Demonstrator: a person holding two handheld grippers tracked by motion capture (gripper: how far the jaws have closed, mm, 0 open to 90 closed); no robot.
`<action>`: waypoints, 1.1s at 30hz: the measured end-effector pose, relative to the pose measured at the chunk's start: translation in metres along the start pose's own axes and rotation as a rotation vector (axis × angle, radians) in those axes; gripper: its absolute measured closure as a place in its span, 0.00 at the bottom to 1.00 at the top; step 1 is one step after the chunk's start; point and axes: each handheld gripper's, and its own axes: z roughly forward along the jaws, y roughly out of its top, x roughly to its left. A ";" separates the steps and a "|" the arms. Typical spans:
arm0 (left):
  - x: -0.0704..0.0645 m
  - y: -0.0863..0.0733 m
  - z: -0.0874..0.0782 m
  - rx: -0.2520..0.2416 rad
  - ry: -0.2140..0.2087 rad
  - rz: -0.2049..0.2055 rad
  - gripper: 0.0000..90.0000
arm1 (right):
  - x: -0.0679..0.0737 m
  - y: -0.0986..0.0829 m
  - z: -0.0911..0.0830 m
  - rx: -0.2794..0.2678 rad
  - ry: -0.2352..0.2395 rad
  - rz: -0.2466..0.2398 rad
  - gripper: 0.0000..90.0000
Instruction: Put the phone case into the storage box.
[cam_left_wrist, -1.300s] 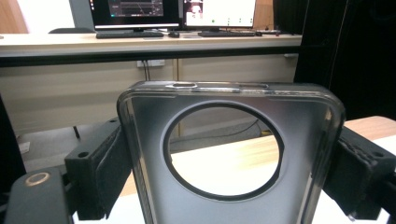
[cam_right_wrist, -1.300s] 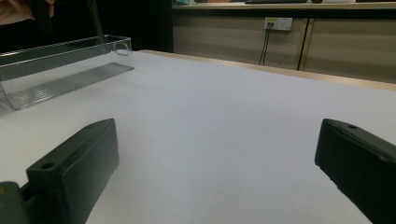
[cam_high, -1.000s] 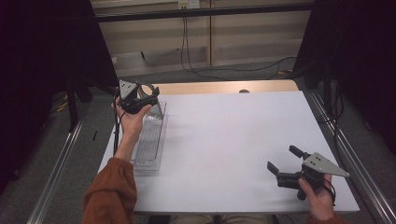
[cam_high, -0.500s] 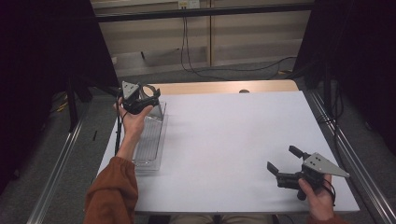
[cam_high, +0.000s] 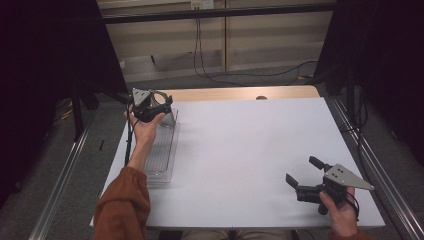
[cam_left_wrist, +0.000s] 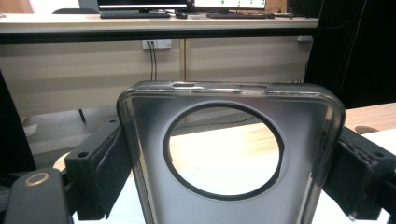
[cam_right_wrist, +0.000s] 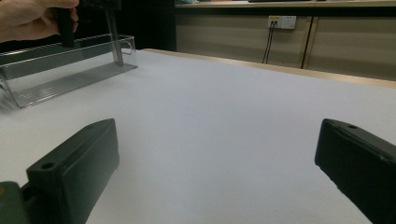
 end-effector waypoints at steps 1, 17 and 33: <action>0.000 0.000 0.001 -0.006 -0.007 0.000 0.14 | 0.000 0.000 0.000 0.003 0.002 0.001 0.00; -0.002 0.004 0.013 0.026 0.020 -0.018 0.11 | 0.000 -0.001 0.000 0.001 0.010 0.001 0.00; -0.005 0.001 0.028 0.049 0.033 0.027 0.11 | -0.001 -0.001 -0.001 0.005 0.017 -0.002 0.00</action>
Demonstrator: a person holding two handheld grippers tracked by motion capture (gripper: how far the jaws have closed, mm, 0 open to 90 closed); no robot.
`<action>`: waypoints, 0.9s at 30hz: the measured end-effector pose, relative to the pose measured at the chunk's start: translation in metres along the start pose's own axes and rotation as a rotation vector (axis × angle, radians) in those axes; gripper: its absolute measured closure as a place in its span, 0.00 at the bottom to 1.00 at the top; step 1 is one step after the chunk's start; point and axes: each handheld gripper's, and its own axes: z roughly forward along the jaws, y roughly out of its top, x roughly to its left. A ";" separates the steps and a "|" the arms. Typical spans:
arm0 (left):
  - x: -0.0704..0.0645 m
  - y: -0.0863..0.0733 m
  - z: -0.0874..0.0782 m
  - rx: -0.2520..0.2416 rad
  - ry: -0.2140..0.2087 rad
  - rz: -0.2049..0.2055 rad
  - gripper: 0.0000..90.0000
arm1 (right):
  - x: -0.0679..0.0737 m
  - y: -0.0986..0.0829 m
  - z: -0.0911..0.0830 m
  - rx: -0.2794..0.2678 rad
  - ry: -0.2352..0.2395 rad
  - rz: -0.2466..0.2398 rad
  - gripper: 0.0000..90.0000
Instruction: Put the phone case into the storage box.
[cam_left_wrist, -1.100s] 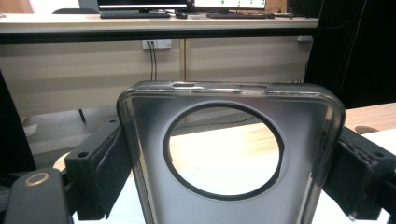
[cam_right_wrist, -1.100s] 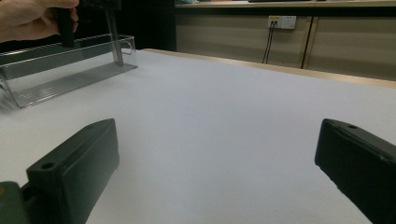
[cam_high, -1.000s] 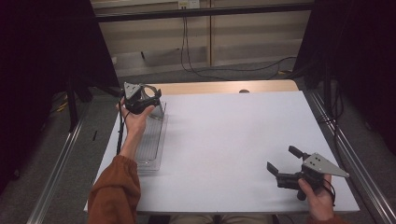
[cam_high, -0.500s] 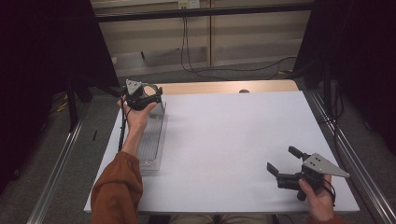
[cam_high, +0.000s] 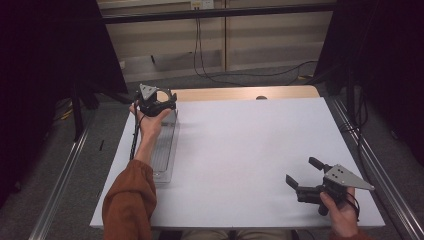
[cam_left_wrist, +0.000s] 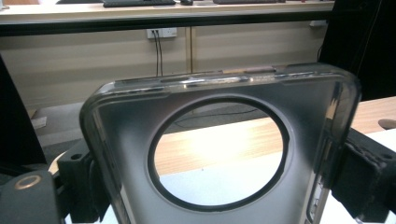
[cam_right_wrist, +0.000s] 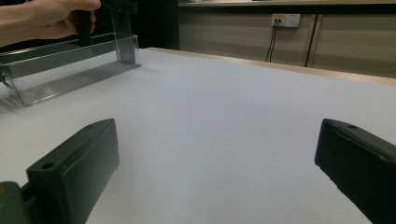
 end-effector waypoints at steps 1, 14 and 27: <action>0.000 0.000 0.001 -0.005 -0.003 0.002 0.11 | 0.000 0.000 0.000 -0.001 -0.001 0.002 0.00; -0.001 -0.006 0.008 0.033 0.001 -0.002 0.09 | 0.000 0.000 -0.001 -0.002 0.000 0.011 0.00; 0.000 -0.007 0.007 0.048 -0.007 -0.024 0.02 | 0.000 0.000 -0.001 -0.001 0.004 0.011 0.00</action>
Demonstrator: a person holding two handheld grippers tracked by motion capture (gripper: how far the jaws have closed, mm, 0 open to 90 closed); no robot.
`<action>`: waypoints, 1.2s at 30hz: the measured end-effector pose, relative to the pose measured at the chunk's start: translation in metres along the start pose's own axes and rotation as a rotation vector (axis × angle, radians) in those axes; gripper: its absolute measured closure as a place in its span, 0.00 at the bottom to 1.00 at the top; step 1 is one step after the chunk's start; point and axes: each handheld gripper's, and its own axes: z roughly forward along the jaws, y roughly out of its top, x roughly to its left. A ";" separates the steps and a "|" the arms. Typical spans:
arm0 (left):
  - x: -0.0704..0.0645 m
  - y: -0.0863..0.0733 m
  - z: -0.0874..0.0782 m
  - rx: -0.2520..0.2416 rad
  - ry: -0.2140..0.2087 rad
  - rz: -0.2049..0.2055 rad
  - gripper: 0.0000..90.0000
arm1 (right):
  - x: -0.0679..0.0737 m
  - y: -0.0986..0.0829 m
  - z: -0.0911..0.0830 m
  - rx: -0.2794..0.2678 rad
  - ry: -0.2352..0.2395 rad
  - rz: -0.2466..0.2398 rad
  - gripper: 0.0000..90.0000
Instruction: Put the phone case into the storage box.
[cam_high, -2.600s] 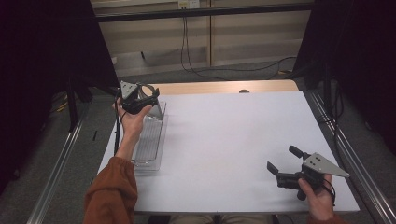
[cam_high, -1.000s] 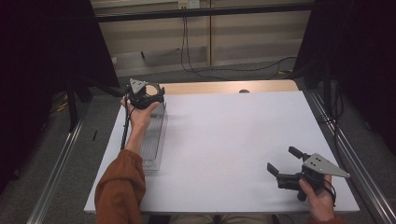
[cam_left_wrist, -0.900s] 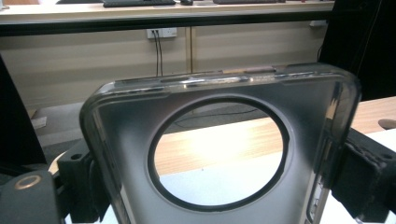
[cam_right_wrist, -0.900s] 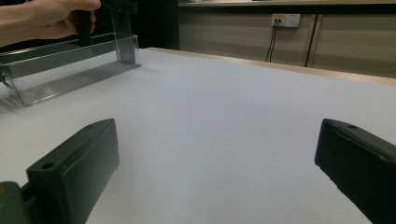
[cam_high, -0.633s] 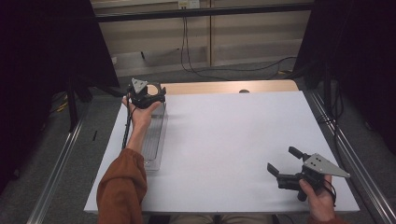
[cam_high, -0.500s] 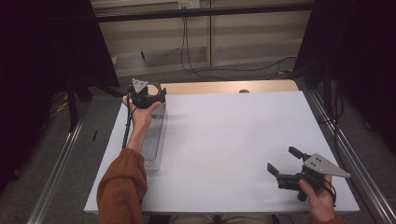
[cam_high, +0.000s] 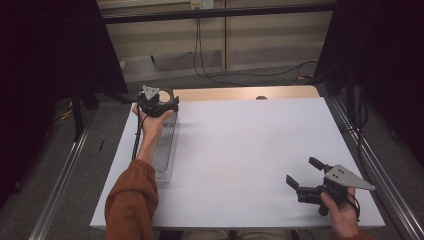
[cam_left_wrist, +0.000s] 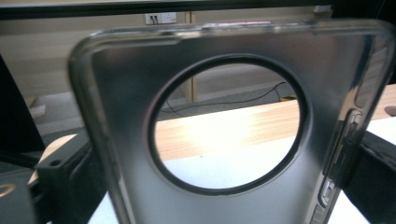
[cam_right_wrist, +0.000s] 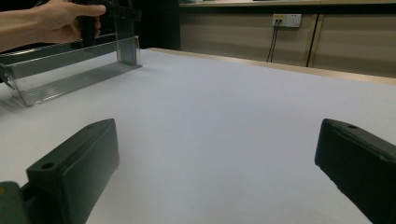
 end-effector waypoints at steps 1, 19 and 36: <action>0.001 0.000 -0.001 0.003 -0.013 -0.007 0.02 | 0.000 0.000 0.000 0.000 -0.001 -0.001 0.00; 0.004 -0.007 -0.012 0.044 -0.058 -0.033 0.02 | 0.000 0.000 0.000 -0.001 0.005 -0.009 0.00; 0.005 -0.003 -0.034 -0.007 -0.076 -0.012 0.02 | 0.001 0.000 0.001 0.003 0.008 -0.014 0.00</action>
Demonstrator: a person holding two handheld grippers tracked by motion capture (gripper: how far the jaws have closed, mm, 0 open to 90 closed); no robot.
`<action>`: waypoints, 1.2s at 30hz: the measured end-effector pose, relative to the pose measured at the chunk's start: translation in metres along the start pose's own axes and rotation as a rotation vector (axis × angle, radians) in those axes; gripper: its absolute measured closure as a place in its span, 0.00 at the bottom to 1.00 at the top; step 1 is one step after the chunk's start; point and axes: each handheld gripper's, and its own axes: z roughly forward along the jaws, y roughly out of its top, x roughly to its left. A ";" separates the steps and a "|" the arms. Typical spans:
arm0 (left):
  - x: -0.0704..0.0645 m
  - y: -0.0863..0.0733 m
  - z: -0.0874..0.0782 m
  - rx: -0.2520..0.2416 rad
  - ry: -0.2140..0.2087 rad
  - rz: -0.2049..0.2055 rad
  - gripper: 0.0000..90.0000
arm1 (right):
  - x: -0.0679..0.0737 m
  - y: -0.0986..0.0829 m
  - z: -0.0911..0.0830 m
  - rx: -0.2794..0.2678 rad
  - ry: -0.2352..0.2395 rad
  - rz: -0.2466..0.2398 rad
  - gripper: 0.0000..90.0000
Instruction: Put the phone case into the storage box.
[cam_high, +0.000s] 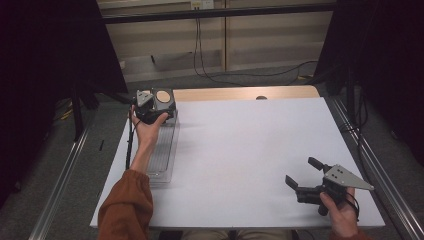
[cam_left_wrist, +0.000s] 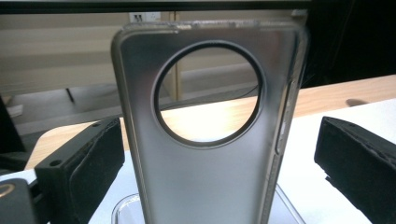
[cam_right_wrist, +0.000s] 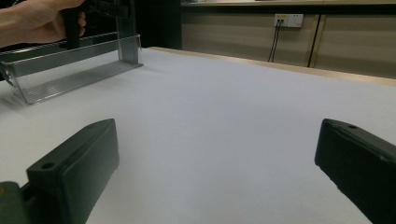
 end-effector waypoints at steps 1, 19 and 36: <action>0.000 0.000 -0.001 -0.005 0.005 -0.003 0.02 | 0.000 0.000 0.000 0.000 0.000 -0.002 0.00; -0.004 0.000 -0.018 -0.045 -0.018 0.013 0.02 | -0.001 0.000 0.000 -0.004 -0.026 -0.003 0.00; -0.013 0.000 -0.040 -0.094 -0.036 0.050 0.03 | -0.001 0.000 0.001 -0.001 -0.038 -0.011 0.00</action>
